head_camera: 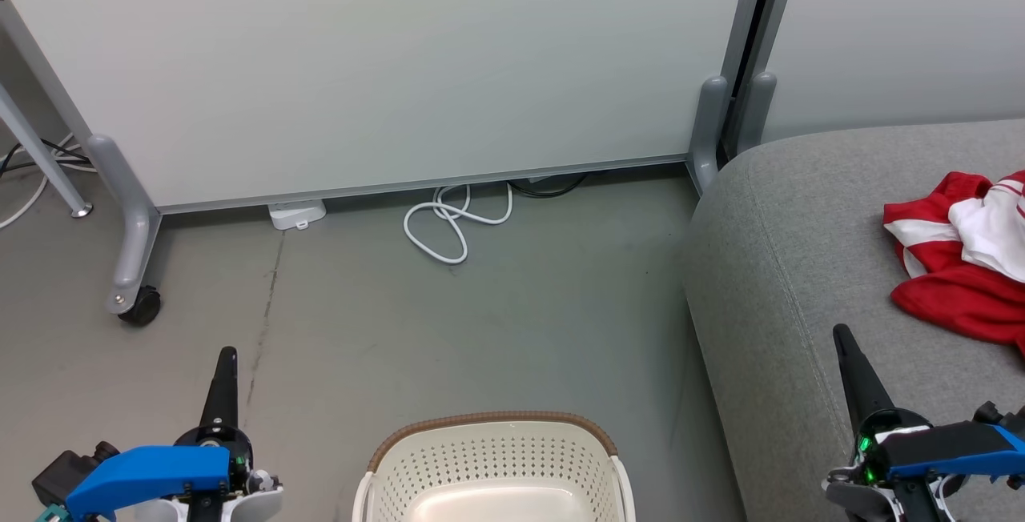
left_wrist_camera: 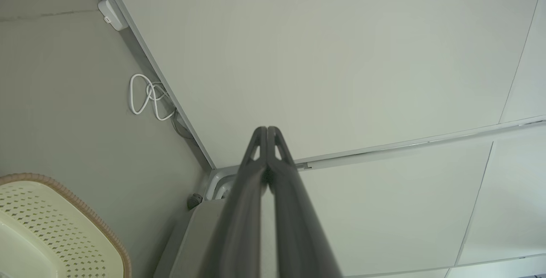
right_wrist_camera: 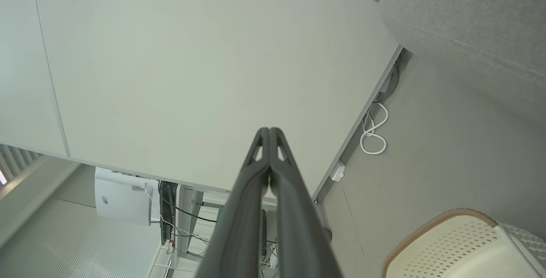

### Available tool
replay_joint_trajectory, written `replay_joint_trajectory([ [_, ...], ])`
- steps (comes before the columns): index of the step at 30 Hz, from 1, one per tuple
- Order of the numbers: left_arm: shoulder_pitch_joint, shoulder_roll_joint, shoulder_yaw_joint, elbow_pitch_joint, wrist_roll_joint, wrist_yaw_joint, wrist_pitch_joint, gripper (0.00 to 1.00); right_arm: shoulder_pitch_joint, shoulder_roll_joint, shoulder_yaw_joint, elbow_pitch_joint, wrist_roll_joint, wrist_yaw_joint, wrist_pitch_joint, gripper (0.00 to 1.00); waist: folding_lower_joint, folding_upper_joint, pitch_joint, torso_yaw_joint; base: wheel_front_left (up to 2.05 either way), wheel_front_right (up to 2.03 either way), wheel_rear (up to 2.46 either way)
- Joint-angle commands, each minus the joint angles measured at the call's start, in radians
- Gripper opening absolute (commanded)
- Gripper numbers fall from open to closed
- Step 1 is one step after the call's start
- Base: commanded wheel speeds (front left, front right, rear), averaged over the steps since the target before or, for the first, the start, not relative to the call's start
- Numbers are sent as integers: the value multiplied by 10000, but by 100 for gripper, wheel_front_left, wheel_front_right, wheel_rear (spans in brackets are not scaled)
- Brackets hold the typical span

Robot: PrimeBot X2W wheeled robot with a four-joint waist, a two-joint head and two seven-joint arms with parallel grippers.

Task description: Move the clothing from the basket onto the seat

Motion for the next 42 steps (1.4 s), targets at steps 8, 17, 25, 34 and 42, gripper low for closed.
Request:
replay_joint_trajectory([
  [8,-294,-7,129,-140,-656,-61,225,0,-246,-15,-76,-8,780,5,138,0,0,0,13,-23,0,0,0],
  [17,-360,-33,213,-193,-1253,-82,398,0,-286,-15,-130,26,1481,6,213,0,0,0,28,-50,0,0,0],
  [25,-444,-52,264,-236,-1754,-98,544,0,-348,-15,-181,57,2063,6,281,0,-1,0,41,-73,0,0,0],
  [34,-503,-78,328,-280,-2274,-110,701,0,-406,-15,-227,90,2678,6,354,0,-1,0,56,-100,0,0,0],
  [42,-510,-83,344,-283,-2366,-114,741,0,-425,-16,-234,93,2785,6,365,0,-1,0,59,-107,0,0,0],
])
